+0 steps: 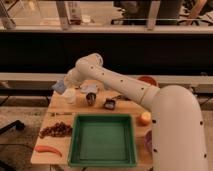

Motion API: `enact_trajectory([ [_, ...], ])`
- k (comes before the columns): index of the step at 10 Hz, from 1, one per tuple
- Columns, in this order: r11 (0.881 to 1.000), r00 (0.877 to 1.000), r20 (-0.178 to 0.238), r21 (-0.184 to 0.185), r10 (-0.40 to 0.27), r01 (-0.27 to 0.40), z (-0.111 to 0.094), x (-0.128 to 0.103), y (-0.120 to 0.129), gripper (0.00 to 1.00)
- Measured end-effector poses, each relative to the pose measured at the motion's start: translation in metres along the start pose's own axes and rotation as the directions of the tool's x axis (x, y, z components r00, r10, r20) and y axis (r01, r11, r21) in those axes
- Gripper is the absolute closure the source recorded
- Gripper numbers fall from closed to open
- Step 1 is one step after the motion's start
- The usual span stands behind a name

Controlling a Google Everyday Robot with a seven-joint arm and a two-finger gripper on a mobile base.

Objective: Place sponge in paper cup

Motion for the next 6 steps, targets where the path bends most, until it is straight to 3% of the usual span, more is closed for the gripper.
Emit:
enact_trajectory([
  [2,1.000,1.000,0.008,-0.014,0.004,-0.004,0.001,0.002,0.006,0.88],
  [6,0.999,1.000,0.011,-0.036,0.011,-0.011,0.001,0.009,0.019,0.86],
])
